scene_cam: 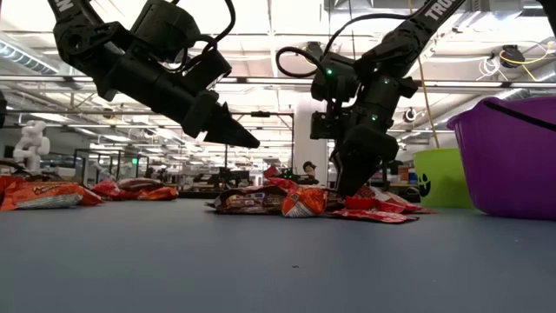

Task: Organize candy in baskets
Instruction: Put the orange chocolate bar into the green bucket

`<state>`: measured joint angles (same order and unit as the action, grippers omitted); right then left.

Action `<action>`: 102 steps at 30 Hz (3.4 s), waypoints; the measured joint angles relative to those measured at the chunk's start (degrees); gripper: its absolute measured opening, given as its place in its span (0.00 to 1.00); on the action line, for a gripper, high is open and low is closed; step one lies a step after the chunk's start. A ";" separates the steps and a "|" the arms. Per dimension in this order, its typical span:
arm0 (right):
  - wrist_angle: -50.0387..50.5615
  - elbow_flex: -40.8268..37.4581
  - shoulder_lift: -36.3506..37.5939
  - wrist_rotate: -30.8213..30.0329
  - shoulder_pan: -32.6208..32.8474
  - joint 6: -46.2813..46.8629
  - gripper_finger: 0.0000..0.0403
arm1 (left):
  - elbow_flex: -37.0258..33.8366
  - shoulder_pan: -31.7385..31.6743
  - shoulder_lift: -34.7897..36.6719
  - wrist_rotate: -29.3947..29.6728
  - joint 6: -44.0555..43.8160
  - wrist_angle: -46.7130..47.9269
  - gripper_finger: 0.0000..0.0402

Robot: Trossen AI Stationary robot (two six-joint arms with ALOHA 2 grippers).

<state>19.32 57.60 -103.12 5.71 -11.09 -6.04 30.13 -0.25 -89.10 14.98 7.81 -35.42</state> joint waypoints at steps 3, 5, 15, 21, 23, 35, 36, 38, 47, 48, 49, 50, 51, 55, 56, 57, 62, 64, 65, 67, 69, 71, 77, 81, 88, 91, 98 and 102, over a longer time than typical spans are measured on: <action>0.76 -0.02 2.18 -0.24 -0.02 -0.02 0.16 | 0.00 0.00 0.00 0.00 0.00 0.04 0.40; 1.53 -0.02 4.52 -0.23 -0.02 -0.02 0.16 | 0.00 0.00 0.00 0.00 0.01 0.14 0.40; 9.70 -0.02 20.88 -6.04 -0.90 -0.92 0.16 | 0.00 0.00 0.00 0.00 0.00 0.37 0.40; 15.38 -0.02 31.13 -12.94 -3.34 -1.03 0.16 | 0.00 0.00 0.00 0.00 0.00 0.35 0.40; 16.97 -0.02 34.18 -14.82 -4.51 -1.03 0.16 | 0.00 0.00 0.00 0.00 0.00 0.36 0.40; 25.71 0.00 44.30 -18.15 -17.30 -1.05 0.16 | 0.00 0.01 0.00 0.00 0.00 0.35 0.40; 26.41 0.00 44.41 -18.15 -18.71 -1.11 0.16 | 0.00 0.00 0.00 0.00 0.00 0.35 0.40; 27.48 -0.01 44.42 -18.16 -21.52 -1.26 0.16 | 0.00 0.00 0.00 0.00 0.00 0.35 0.40; 27.24 -5.16 44.40 -18.18 -33.28 -2.16 0.16 | 0.00 0.00 0.00 0.00 0.00 0.35 0.40; 27.22 -5.81 44.40 -18.20 -34.36 -2.14 0.16 | 0.00 0.00 0.00 0.00 0.00 0.35 0.40; 27.00 -6.44 44.40 -18.20 -35.36 -2.12 0.16 | 0.00 0.00 0.00 0.00 0.00 0.35 0.40; 26.75 -7.00 44.40 -18.20 -36.22 -1.96 0.16 | 0.00 0.00 0.00 0.00 0.00 0.35 0.40; 26.45 -7.61 44.40 -18.18 -36.97 -1.86 0.16 | 0.00 0.00 0.00 0.00 0.00 0.35 0.40; 25.04 -9.37 44.40 -18.16 -39.40 -1.09 0.16 | 0.00 0.00 0.00 0.00 0.00 0.34 0.40; 24.66 -9.73 44.40 -18.16 -39.91 -0.78 0.16 | 0.00 0.00 0.00 0.00 0.00 0.33 0.40; 24.37 -10.01 44.40 -18.14 -40.37 -0.69 0.16 | 0.00 0.00 -0.01 0.00 0.00 0.33 0.40; 23.76 -10.53 44.38 -18.17 -41.64 -0.41 0.23 | 0.00 0.00 0.00 0.00 0.00 0.35 0.40; 23.42 -10.53 44.40 -17.92 -41.62 -0.22 0.29 | 0.00 0.00 -0.02 0.00 0.00 0.35 0.40; 23.42 -10.53 44.38 -17.82 -41.60 -0.20 0.32 | 0.00 0.00 -0.01 -0.01 0.00 0.35 0.40; 23.35 -10.53 44.38 -17.80 -41.59 -0.20 0.39 | 0.00 0.01 -0.02 -0.02 0.00 0.35 0.40; 23.38 -10.42 44.39 -17.80 -41.59 -0.38 0.44 | 0.00 0.00 -0.02 -0.02 0.00 0.35 0.40; 23.35 -9.82 44.38 -17.65 -41.59 -0.48 0.48 | 0.00 0.00 -0.01 -0.02 0.00 0.34 0.40; 19.02 -8.70 45.52 -9.31 -39.11 -0.56 0.54 | 0.00 0.00 -0.02 -0.02 0.00 0.40 0.40; 11.29 -8.68 46.15 2.99 -34.97 -0.07 0.54 | 0.00 0.01 -0.02 -0.02 0.02 1.68 0.40; 0.76 -8.68 45.27 6.61 -23.71 2.45 0.53 | 0.00 0.02 -0.02 -1.37 -1.45 1.01 0.40; -4.16 -9.66 44.74 6.57 -18.54 2.71 0.53 | 0.00 -0.04 -0.05 -9.70 -3.00 1.00 0.40; -24.17 -19.25 43.18 6.44 -9.02 5.30 0.53 | 0.02 -0.02 -2.53 -22.68 -4.07 2.00 0.40; -33.80 -23.49 41.94 6.35 -4.49 5.78 0.53 | 0.02 -0.42 -5.53 -24.75 -4.54 1.91 0.40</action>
<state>-14.48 34.11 -61.18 12.06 -15.58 -0.27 30.15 -0.67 -94.63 -9.77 3.27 -33.51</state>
